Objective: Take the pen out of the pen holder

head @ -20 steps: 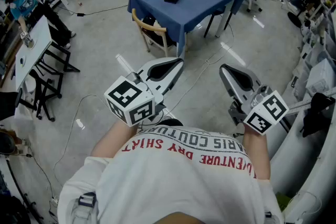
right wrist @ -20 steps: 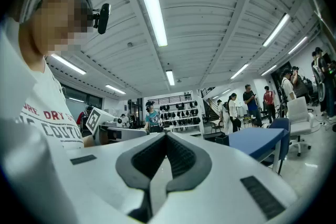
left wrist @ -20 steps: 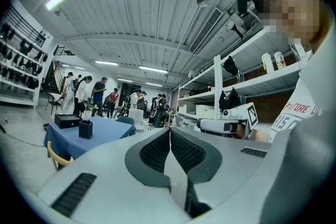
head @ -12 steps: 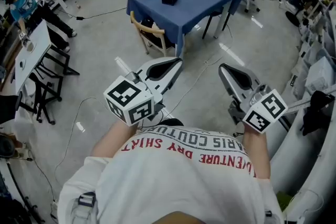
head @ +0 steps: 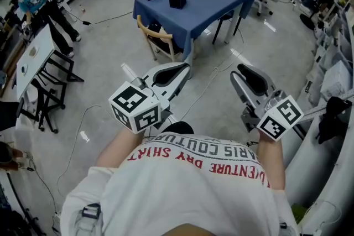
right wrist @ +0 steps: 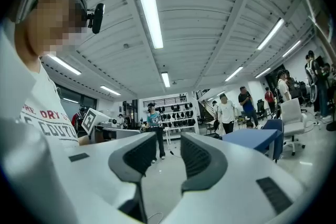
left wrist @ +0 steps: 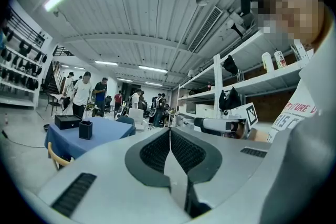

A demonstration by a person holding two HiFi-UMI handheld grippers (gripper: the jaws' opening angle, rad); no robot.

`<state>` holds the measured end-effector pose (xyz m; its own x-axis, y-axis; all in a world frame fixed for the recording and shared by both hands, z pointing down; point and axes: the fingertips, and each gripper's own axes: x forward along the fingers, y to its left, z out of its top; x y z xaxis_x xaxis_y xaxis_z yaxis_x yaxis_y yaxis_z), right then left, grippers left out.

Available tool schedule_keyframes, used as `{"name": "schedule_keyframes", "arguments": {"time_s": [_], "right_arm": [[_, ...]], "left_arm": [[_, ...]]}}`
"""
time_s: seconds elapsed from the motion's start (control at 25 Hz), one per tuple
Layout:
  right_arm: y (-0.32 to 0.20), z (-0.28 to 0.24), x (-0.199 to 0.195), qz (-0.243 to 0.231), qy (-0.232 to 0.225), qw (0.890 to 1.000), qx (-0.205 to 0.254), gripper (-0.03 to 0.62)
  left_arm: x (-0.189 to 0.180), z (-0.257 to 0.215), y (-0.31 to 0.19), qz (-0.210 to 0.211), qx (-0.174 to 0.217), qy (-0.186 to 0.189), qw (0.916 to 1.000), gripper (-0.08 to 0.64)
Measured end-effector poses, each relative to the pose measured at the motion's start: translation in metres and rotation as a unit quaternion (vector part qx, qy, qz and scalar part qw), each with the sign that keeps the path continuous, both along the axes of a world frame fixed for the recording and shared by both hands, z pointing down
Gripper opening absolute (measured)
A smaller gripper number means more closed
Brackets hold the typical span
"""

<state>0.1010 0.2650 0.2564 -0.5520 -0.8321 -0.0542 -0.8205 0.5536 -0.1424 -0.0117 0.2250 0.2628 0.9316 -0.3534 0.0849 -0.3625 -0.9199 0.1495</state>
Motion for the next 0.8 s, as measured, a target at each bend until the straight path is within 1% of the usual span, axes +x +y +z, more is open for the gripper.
{"name": "schedule_keyframes", "arguments": {"time_s": [0.04,0.08,0.2,0.56,0.8], "right_arm": [[-0.001,0.001,0.001,-0.001,0.000,1.000,-0.001,0.161],[-0.003,0.001,0.001,-0.001,0.000,1.000,-0.001,0.214],[-0.009,0.003,0.001,0.001,0.005,1.000,0.002,0.267],[-0.047,0.022,0.012,-0.002,0.004,1.000,-0.006,0.287],[-0.095,0.036,0.026,0.000,-0.003,1.000,-0.016,0.291]], "left_arm": [[0.000,0.001,-0.001,-0.002,-0.001,-0.001,1.0000,0.031],[-0.001,0.002,-0.002,-0.003,-0.002,-0.002,1.0000,0.031],[-0.001,0.004,-0.007,-0.006,-0.005,-0.004,1.0000,0.031],[0.011,0.022,-0.044,-0.005,-0.015,-0.008,0.9998,0.031],[0.025,0.037,-0.089,0.003,-0.021,-0.012,0.9997,0.031]]}}
